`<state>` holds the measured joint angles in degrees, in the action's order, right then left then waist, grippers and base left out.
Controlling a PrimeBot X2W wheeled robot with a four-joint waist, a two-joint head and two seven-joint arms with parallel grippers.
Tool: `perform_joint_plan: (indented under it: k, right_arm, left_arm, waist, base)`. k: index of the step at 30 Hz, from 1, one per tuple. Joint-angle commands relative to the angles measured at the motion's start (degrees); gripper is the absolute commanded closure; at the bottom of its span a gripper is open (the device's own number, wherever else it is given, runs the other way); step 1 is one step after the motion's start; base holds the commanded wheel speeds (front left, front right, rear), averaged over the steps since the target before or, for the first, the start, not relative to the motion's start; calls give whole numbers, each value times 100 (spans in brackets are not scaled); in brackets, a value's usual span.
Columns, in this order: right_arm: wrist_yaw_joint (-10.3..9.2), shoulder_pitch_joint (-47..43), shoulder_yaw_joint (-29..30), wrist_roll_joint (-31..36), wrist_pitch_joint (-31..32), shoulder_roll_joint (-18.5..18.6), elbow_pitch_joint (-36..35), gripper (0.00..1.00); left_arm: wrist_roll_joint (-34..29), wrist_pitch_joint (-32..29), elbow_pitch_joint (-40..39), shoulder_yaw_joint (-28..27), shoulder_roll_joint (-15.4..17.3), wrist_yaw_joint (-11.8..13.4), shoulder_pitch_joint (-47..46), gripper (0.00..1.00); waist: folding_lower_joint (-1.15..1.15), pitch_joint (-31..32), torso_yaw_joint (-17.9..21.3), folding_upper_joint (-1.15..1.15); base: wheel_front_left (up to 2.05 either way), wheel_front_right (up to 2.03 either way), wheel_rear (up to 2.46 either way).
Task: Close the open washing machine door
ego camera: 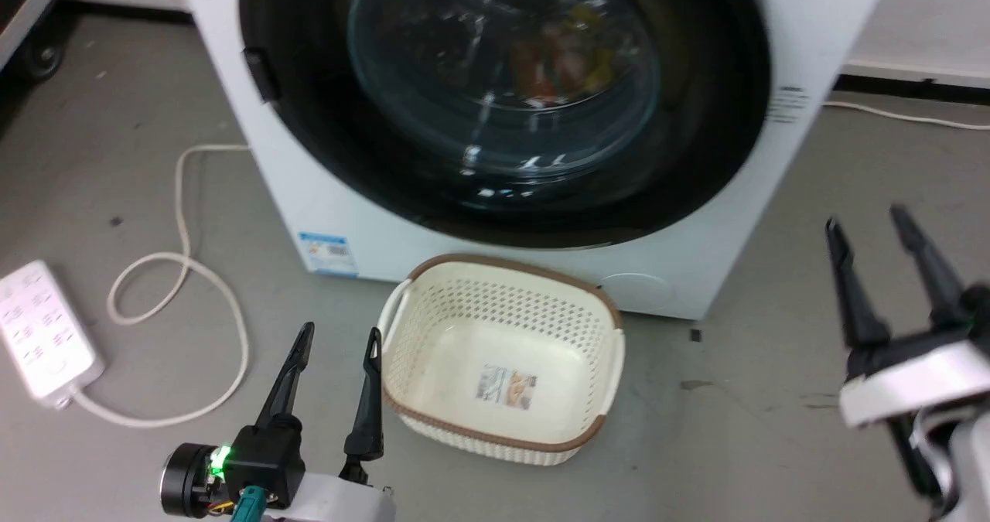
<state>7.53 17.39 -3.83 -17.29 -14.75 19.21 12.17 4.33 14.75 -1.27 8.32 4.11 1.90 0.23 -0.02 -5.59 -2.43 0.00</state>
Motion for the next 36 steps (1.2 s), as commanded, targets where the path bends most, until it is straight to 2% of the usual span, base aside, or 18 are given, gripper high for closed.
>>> perform_joint_plan:
  k: [1, 7, 10, 21, 27, 28, 36]
  right_arm:
    - [-4, -242, 142, 212, -24, -221, -173, 0]
    - [-4, -1176, 839, 969, -24, -1199, -807, 0]
    - [-4, -1554, 987, 1134, -24, -1473, -934, 0]
    - [-4, -2160, 782, 1384, -25, -1628, -1023, 0]
    - [-4, -2200, 747, 1374, -25, -1631, -1077, 0]
    - [0, -2098, 751, 1368, 2, -1603, -1043, 100]
    - [0, -2082, 733, 1381, 58, -1603, -1048, 100]
  left_arm:
    - [35, 25, 36, -32, 3, -24, 37, 0]
    - [31, 25, 208, -92, -30, -53, -3, 0]
    - [35, 25, 281, -107, -45, -66, 37, 0]
    - [9, 25, 392, -159, -85, -26, 148, 0]
    - [58, 25, 506, -149, -98, -112, 156, 0]
    - [41, -5, 499, -147, -102, -103, 114, 100]
    - [23, -64, 486, -175, -107, -107, 109, 100]
  waist:
    - [2, 174, 249, 0]
    - [2, 275, 419, 0]
    - [2, 333, 468, 0]
    - [2, 480, 451, 0]
    - [2, 491, 423, 0]
    - [2, 492, 423, 0]
    - [2, 496, 416, 0]
  base:
    - [0, 0, 0]
    - [0, 0, 0]
    - [0, 0, 0]
    - [0, 0, 0]
    - [0, 0, 0]
    - [0, 0, 0]
    - [0, 0, 0]
